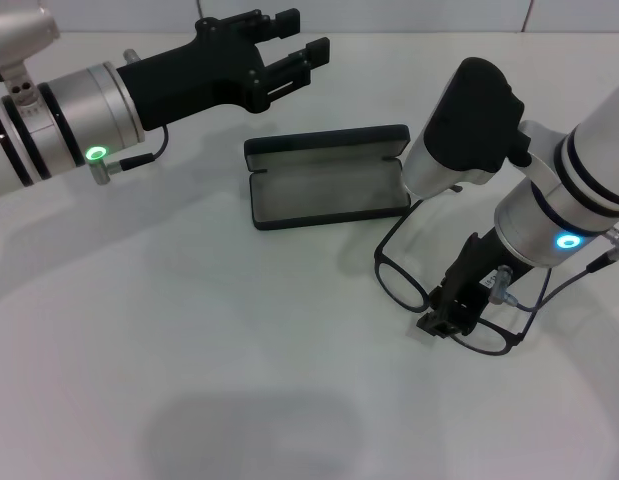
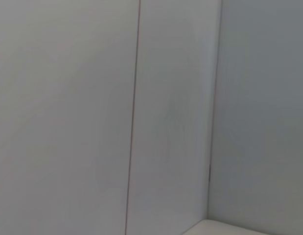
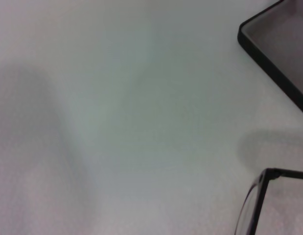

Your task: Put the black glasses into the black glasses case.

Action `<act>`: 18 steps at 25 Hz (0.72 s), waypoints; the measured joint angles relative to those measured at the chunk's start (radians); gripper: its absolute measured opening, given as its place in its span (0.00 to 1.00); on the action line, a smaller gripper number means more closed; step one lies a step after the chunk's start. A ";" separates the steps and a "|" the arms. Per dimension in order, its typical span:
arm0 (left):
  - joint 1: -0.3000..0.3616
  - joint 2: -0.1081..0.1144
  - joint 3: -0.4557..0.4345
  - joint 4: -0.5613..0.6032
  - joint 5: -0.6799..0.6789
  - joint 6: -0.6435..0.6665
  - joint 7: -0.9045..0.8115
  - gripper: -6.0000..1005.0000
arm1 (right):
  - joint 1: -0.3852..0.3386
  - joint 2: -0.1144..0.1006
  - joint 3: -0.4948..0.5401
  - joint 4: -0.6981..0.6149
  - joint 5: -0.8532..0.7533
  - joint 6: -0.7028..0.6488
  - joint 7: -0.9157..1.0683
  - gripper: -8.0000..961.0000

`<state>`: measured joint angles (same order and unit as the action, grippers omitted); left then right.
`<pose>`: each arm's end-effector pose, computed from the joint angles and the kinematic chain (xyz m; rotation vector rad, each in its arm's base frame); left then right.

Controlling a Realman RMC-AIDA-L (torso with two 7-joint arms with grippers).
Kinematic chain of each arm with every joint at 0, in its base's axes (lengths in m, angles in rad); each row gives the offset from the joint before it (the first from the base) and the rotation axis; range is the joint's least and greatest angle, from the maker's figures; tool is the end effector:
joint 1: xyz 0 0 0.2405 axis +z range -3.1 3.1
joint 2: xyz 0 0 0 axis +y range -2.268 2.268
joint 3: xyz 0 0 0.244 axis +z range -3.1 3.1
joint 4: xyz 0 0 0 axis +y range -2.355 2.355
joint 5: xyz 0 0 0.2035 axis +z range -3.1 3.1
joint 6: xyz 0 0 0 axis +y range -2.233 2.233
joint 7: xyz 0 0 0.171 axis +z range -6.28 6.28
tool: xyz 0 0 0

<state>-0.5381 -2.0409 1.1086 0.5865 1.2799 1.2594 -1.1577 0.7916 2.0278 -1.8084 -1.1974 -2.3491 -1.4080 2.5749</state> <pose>-0.1887 0.3818 -0.0075 -2.4117 -0.3947 -0.9695 0.1290 0.3283 -0.0942 -2.8938 0.5150 -0.6354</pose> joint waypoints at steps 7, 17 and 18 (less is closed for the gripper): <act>-0.007 -0.001 0.000 0.001 0.001 0.000 0.000 0.51 | -0.011 0.000 -0.001 0.001 0.000 0.005 0.000 0.30; -0.007 -0.001 0.000 0.002 0.004 0.006 0.004 0.51 | -0.019 -0.004 0.015 -0.043 -0.004 -0.049 -0.002 0.14; -0.007 -0.001 0.000 0.003 0.004 0.008 0.002 0.51 | -0.030 -0.005 0.027 -0.064 -0.005 -0.063 -0.006 0.14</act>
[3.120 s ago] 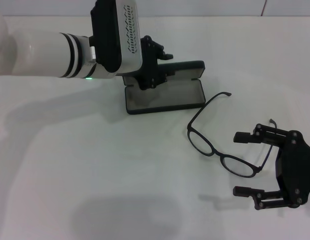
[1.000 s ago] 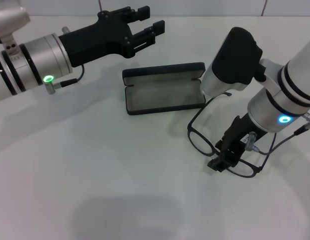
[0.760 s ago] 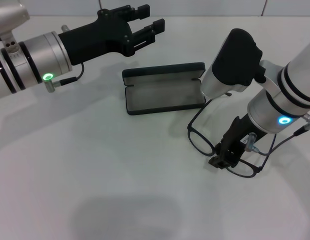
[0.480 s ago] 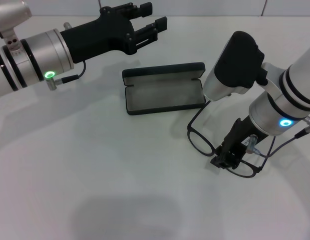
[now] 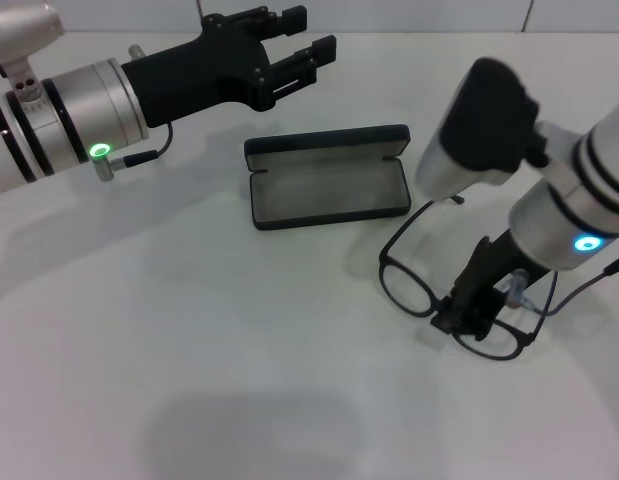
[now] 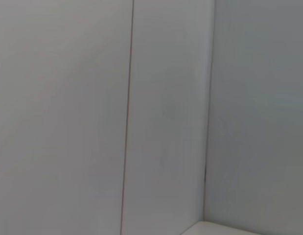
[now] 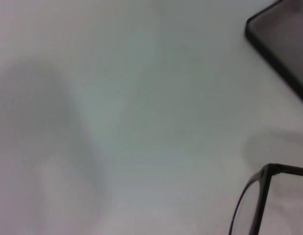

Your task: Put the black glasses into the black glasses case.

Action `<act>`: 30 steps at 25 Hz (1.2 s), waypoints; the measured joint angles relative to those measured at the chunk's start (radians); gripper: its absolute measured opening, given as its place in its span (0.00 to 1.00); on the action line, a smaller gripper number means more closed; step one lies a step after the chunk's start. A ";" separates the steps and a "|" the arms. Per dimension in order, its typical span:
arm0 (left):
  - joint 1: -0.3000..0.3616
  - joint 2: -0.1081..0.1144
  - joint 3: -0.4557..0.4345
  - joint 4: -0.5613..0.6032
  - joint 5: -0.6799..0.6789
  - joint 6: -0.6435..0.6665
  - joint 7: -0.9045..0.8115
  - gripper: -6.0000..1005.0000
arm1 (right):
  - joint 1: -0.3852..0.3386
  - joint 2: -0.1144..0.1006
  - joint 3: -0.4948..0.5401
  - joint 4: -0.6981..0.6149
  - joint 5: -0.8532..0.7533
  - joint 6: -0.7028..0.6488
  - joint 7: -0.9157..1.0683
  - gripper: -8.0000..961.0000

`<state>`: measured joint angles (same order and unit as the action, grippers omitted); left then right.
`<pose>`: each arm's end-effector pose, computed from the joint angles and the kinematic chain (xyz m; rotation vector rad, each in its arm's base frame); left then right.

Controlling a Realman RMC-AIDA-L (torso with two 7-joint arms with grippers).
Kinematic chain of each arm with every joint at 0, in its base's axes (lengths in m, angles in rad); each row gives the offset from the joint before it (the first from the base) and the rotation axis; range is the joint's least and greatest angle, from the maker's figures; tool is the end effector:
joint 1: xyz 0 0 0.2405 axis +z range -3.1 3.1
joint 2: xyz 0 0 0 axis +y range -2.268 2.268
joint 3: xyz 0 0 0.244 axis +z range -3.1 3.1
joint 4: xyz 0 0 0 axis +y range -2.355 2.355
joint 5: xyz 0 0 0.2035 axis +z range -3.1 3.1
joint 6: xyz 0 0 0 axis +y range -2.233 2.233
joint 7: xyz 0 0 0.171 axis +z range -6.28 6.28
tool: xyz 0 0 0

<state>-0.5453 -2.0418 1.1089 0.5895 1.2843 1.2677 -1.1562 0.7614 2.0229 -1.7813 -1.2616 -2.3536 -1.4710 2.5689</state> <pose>-0.1846 0.3819 -0.0081 -2.4233 -0.3757 -0.9758 0.1285 0.3222 -0.0841 -2.9082 0.5160 -0.6400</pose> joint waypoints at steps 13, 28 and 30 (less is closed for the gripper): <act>0.016 0.004 -0.052 0.015 -0.018 0.217 -0.045 0.52 | -0.297 0.004 0.449 -0.189 0.334 -0.158 -0.403 0.12; -0.055 0.020 -0.064 0.013 0.009 0.323 -0.222 0.52 | -0.354 -0.001 0.690 0.436 0.777 -0.283 -1.628 0.12; -0.088 0.028 -0.062 0.009 0.042 0.347 -0.291 0.52 | -0.343 0.002 0.684 0.478 0.781 -0.262 -1.720 0.12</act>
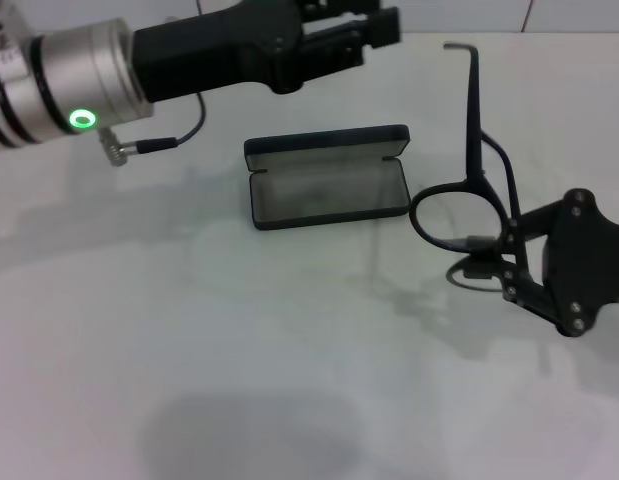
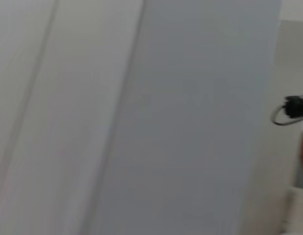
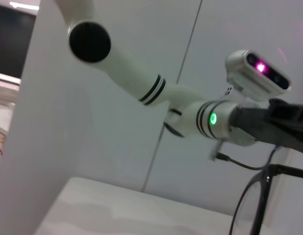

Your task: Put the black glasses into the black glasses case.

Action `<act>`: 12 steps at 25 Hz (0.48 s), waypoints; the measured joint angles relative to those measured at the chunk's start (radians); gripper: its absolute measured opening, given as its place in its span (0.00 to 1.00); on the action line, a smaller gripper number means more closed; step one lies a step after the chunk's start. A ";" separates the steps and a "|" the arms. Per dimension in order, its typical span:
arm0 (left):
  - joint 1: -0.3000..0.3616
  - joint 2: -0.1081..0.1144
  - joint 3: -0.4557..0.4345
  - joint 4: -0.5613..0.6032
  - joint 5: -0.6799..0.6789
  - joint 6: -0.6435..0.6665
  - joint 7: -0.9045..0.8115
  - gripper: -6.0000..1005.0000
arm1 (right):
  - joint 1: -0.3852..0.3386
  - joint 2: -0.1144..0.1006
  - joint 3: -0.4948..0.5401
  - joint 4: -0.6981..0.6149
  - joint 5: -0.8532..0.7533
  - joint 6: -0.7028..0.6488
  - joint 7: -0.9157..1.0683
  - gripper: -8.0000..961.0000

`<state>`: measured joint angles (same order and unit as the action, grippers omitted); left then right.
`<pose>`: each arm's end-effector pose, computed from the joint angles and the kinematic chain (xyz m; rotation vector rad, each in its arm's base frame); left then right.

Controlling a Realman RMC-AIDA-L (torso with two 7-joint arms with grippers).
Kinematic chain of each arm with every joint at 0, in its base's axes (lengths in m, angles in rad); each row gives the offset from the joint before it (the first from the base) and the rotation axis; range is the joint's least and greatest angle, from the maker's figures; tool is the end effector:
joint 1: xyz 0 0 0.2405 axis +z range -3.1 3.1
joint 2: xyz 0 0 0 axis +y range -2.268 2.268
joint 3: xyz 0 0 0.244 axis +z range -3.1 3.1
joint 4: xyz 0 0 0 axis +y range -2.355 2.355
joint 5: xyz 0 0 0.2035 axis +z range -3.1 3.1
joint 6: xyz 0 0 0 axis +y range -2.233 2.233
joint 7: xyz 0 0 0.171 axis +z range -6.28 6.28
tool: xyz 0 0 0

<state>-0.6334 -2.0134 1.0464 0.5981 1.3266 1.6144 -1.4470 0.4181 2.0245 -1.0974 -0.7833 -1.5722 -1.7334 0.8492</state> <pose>-0.1311 0.3544 0.0123 -2.6794 -0.4449 -1.3353 0.1894 0.2890 -0.0053 -2.7558 -0.4097 0.9113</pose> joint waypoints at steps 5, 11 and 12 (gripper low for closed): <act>-0.082 0.001 0.001 -0.009 0.107 0.074 -0.142 0.52 | 0.018 0.003 -0.024 0.032 0.030 0.071 -0.077 0.12; -0.125 -0.019 0.001 -0.009 0.194 0.091 -0.215 0.52 | 0.011 0.003 -0.062 0.039 0.067 0.108 -0.151 0.12; -0.132 -0.019 0.001 -0.010 0.208 0.089 -0.234 0.52 | 0.010 0.003 -0.065 0.040 0.068 0.108 -0.159 0.12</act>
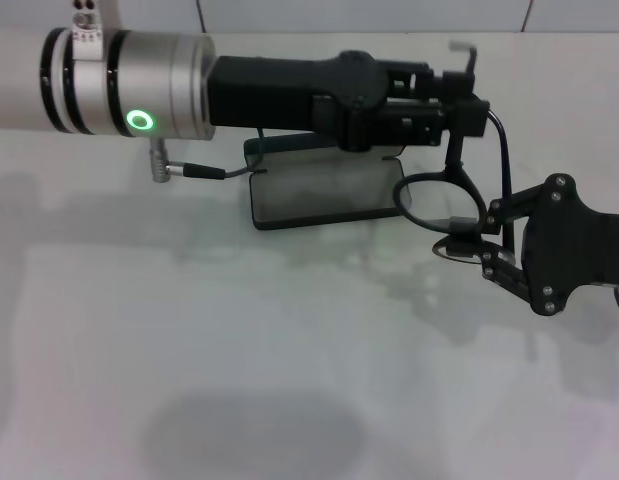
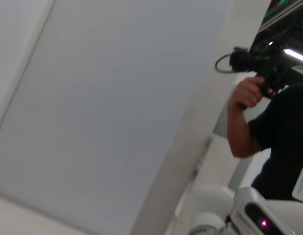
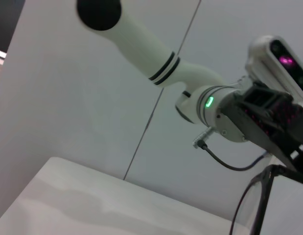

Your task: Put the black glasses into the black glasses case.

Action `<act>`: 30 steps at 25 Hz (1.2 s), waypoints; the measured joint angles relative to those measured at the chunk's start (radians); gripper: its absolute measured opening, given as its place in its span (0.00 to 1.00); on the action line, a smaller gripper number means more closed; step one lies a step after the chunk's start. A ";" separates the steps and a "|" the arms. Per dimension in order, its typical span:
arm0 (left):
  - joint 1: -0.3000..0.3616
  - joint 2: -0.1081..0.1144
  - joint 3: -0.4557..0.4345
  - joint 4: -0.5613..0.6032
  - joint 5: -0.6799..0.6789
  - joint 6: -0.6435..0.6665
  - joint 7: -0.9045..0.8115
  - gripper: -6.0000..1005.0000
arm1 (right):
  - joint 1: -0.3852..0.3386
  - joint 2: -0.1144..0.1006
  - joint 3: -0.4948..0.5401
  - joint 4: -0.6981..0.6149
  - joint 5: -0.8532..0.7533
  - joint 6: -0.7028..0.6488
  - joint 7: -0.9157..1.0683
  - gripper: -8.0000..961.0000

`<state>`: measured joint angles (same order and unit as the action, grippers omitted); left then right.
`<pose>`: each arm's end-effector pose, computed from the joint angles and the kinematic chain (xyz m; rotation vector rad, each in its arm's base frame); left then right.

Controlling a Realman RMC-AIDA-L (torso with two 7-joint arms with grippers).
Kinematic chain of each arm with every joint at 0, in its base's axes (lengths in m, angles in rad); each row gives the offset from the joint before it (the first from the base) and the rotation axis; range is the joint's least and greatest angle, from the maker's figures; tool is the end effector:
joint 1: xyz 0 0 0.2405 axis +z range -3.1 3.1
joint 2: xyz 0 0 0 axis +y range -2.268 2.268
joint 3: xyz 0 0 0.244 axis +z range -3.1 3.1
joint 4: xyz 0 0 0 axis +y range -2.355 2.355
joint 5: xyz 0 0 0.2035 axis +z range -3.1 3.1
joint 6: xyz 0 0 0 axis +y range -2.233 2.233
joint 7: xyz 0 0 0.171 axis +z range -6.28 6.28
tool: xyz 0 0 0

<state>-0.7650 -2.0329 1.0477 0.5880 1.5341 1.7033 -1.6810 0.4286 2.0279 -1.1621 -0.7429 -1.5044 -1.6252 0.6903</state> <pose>-0.1004 0.3404 -0.0180 2.7142 0.5602 1.0661 0.1877 0.3012 -0.0174 -2.6509 -0.5381 0.8475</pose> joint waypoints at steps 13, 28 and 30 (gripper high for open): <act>-0.051 -0.020 0.000 -0.013 0.167 -0.024 -0.151 0.51 | -0.039 0.000 -0.019 -0.007 0.020 -0.021 -0.105 0.12; -0.029 -0.016 -0.095 -0.025 0.236 -0.151 -0.141 0.51 | -0.123 -0.005 -0.012 0.003 0.165 -0.389 -0.394 0.12; -0.036 -0.027 -0.093 -0.026 0.244 -0.163 -0.128 0.51 | -0.114 -0.004 -0.030 0.005 0.182 -0.415 -0.391 0.12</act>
<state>-0.8008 -2.0601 0.9542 0.5619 1.7782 1.5399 -1.8093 0.3150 2.0242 -1.1917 -0.7379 -1.3227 -2.0398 0.2990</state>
